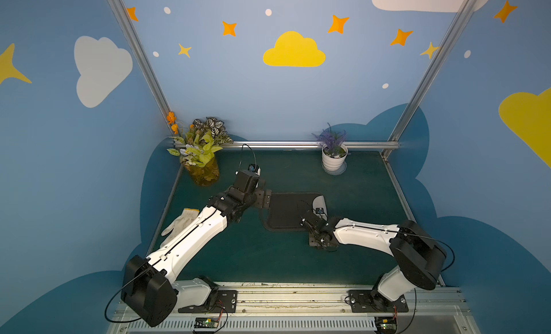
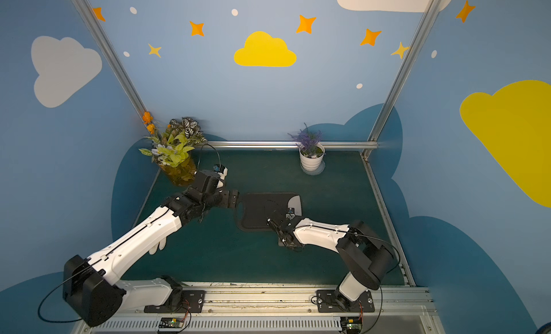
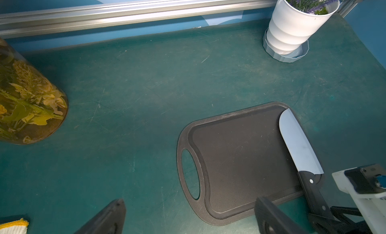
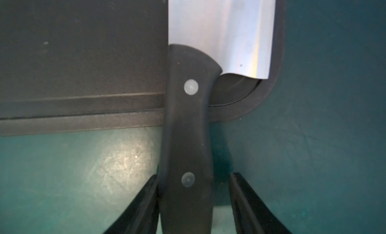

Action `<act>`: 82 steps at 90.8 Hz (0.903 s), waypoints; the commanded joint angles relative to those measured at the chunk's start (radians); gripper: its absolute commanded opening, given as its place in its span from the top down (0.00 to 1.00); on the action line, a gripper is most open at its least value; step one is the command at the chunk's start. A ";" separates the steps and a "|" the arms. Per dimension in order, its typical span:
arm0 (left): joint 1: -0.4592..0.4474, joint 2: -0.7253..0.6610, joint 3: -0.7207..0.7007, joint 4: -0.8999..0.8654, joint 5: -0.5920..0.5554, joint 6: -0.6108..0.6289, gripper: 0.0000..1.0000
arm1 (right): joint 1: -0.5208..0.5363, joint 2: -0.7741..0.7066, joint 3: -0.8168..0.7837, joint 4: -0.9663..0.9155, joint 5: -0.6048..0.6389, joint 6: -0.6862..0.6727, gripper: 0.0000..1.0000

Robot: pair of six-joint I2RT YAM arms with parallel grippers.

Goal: Align the knife with the edge of the cutting board
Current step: Adjust the knife at the edge of the cutting board.

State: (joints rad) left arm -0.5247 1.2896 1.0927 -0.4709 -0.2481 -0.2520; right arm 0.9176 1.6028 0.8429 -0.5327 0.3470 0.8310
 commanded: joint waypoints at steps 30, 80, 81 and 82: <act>-0.003 0.005 0.021 -0.011 -0.014 0.010 0.00 | -0.003 -0.041 -0.028 -0.029 -0.014 -0.007 0.44; -0.001 0.005 0.022 -0.015 -0.030 0.015 0.00 | 0.056 -0.022 0.092 -0.044 -0.035 -0.068 0.38; -0.001 0.006 0.022 -0.014 -0.030 0.015 0.00 | 0.056 -0.025 0.093 -0.048 -0.035 -0.069 0.38; -0.001 0.005 0.022 -0.014 -0.030 0.015 0.00 | 0.057 -0.026 0.094 -0.051 -0.034 -0.070 0.38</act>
State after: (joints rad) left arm -0.5247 1.2896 1.0927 -0.4713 -0.2646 -0.2497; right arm 0.9657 1.5879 0.9009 -0.5442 0.3149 0.7853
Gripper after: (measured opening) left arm 0.998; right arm 0.616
